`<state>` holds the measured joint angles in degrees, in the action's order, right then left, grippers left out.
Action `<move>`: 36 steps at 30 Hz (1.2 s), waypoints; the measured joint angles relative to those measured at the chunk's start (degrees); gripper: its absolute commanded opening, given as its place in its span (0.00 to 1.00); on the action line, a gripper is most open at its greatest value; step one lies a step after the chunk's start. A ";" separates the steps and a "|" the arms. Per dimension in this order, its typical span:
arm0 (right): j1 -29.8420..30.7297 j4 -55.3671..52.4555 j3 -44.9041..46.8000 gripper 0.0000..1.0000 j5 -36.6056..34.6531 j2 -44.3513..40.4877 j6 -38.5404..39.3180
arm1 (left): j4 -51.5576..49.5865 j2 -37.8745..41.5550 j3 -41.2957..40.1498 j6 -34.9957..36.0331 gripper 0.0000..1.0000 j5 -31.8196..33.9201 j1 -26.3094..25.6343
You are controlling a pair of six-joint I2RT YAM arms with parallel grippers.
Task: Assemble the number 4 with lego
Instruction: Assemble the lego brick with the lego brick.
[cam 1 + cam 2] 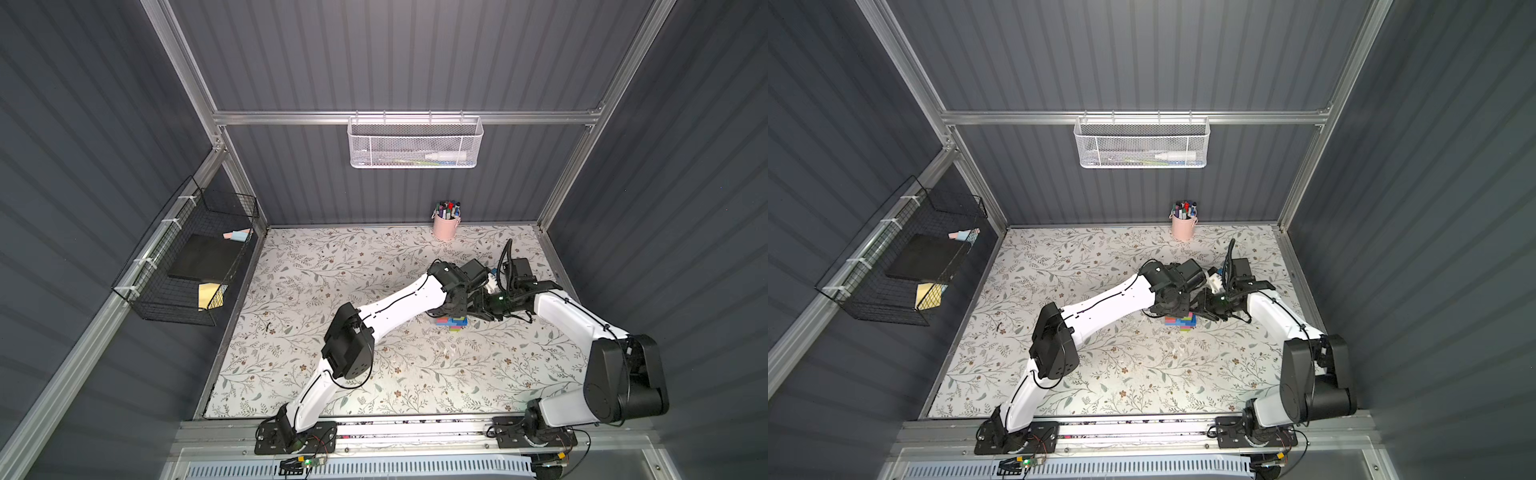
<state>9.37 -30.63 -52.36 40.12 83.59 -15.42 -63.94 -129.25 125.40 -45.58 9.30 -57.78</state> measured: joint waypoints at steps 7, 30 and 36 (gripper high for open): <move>0.00 0.00 0.00 0.32 -0.04 -0.07 0.00 | 0.00 1.79 0.00 0.94 0.45 2.80 0.26; 0.00 -2.25 0.70 0.50 -3.85 -2.62 0.09 | 3.17 14.88 -14.40 2.16 0.52 8.15 0.46; -0.07 -3.91 -0.55 0.55 -5.44 -2.23 0.31 | 4.07 15.72 -15.85 2.16 0.52 8.74 0.46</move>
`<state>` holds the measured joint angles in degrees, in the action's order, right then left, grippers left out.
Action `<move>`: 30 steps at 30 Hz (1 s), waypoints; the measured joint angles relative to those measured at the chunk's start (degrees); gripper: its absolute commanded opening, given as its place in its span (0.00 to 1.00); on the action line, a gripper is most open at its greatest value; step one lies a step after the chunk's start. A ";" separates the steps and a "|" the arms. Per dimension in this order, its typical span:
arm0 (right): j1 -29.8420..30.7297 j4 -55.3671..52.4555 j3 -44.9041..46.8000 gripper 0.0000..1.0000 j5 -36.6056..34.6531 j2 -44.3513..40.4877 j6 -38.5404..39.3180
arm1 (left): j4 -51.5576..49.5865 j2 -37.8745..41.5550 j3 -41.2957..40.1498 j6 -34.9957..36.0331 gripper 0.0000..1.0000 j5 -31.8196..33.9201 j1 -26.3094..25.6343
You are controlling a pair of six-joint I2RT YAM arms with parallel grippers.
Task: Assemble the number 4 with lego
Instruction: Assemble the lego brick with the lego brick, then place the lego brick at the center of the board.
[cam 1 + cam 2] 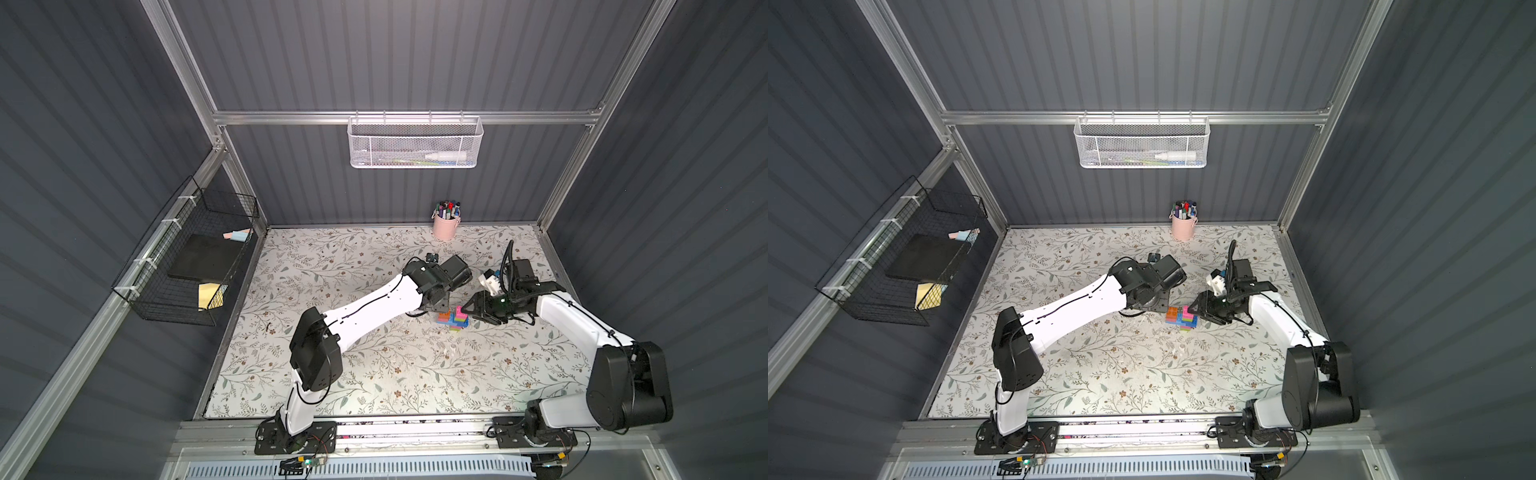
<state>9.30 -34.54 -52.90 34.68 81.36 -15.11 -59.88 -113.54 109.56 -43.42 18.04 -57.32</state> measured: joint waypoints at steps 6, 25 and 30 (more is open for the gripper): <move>0.00 -1.07 -2.05 0.58 -0.70 1.81 0.13 | 0.63 1.84 -2.49 0.00 0.53 0.22 0.11; -0.20 -1.86 -3.48 0.67 -1.33 -1.62 0.35 | 2.75 4.70 -6.95 0.02 0.59 0.61 0.22; -0.20 -1.29 -2.99 0.77 -1.42 -6.62 2.91 | 4.09 7.41 -11.06 0.92 0.80 0.52 0.76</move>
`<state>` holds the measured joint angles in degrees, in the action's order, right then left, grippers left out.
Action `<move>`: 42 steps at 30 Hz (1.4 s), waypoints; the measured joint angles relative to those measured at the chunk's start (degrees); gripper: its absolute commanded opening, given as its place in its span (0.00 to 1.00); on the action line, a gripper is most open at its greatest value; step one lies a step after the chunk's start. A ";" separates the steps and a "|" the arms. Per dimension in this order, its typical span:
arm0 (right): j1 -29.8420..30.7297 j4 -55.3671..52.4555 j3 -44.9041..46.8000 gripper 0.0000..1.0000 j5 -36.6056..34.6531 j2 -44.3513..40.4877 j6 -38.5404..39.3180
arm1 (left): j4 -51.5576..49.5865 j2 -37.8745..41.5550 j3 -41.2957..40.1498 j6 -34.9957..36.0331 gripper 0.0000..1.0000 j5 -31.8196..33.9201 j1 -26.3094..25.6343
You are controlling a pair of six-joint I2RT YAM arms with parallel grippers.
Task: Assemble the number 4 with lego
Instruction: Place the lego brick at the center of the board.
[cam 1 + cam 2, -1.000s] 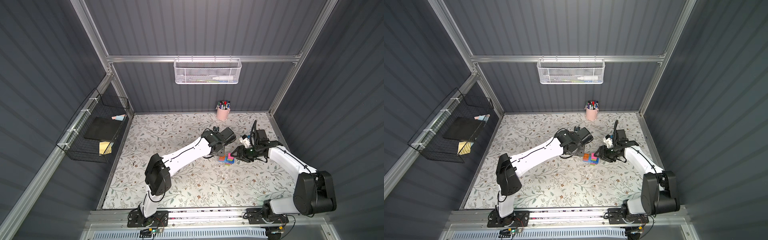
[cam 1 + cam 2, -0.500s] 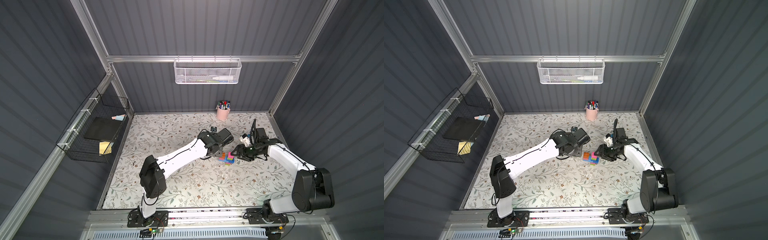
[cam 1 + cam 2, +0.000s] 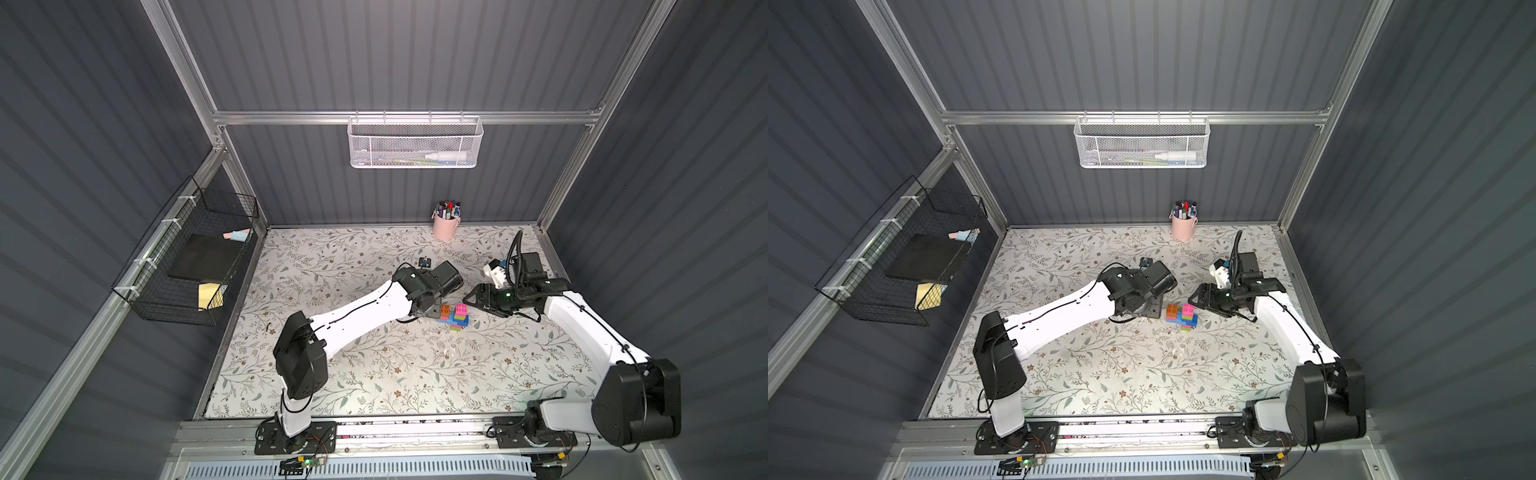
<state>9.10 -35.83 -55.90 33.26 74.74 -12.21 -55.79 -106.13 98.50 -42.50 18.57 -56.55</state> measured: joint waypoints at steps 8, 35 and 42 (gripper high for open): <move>0.39 4.81 6.32 0.73 -0.52 -8.72 4.00 | 6.08 9.94 -15.63 2.10 0.98 -2.43 4.55; 10.08 2.23 0.13 0.76 -10.38 4.42 29.00 | 14.08 17.22 -26.99 9.09 0.99 -8.11 7.98; 10.16 1.42 -0.11 0.77 -9.86 7.26 35.06 | 14.58 17.25 -26.99 10.82 0.99 -8.96 8.55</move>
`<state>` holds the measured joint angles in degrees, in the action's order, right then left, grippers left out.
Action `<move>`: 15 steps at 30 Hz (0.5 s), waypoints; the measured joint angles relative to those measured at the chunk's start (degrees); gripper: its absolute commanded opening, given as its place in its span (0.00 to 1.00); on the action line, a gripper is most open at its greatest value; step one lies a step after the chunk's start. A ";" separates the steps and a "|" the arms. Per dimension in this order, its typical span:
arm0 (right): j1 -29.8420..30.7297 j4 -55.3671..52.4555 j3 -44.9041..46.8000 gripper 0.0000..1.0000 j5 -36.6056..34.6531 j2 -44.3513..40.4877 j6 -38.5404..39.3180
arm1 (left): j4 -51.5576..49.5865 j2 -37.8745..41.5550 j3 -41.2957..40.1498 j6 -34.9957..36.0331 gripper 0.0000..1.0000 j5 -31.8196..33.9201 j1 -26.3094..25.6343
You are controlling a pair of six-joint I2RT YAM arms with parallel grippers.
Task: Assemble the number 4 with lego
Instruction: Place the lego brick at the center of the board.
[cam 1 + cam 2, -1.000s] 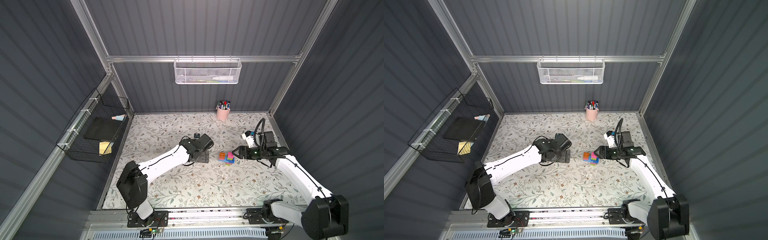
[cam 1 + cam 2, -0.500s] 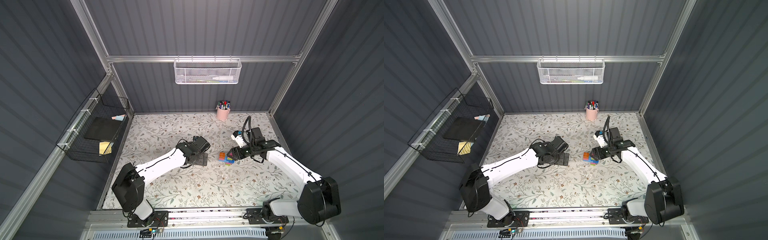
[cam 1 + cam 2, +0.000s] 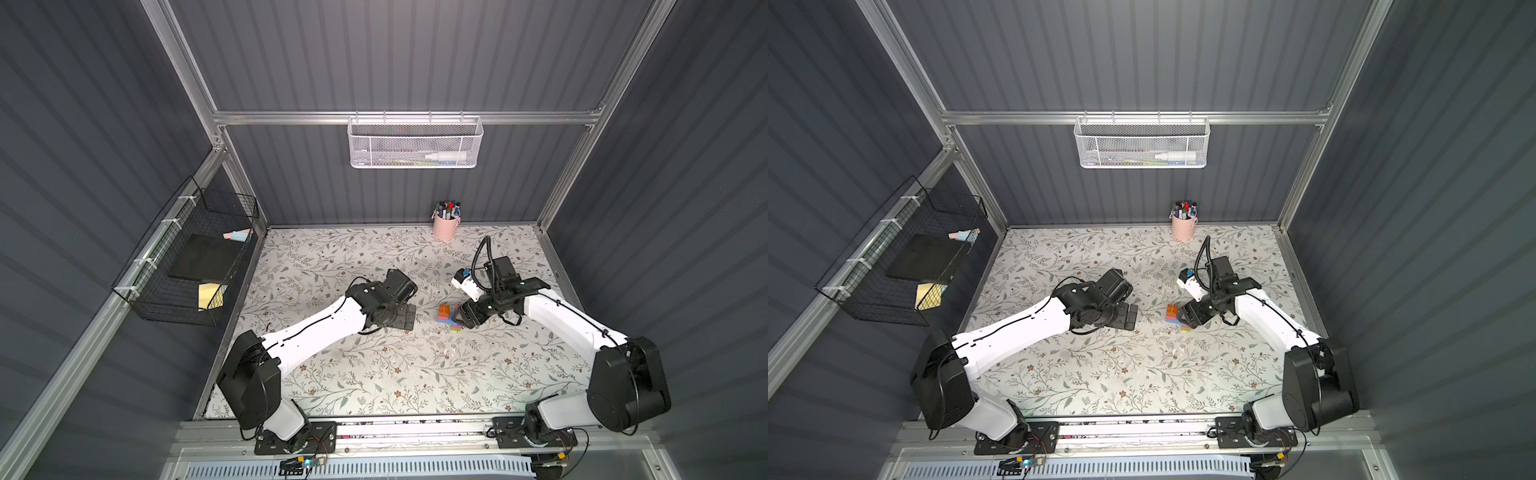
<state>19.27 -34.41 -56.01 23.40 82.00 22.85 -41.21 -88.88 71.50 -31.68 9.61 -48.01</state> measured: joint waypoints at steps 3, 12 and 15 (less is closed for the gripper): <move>0.33 0.17 0.02 0.76 0.04 0.13 1.86 | 0.39 0.00 0.00 0.39 0.99 -0.22 0.17; 0.72 1.07 0.02 0.68 -0.57 2.93 4.31 | 0.85 0.07 -1.22 0.92 0.99 -0.74 0.17; 0.72 1.44 0.02 0.64 -0.59 4.00 4.70 | 1.27 0.13 -1.42 0.94 0.99 -0.76 0.28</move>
<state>19.99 -32.97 -55.99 22.81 86.00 27.55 -39.94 -88.75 70.08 -30.74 8.84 -47.72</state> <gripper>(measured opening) 0.659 0.993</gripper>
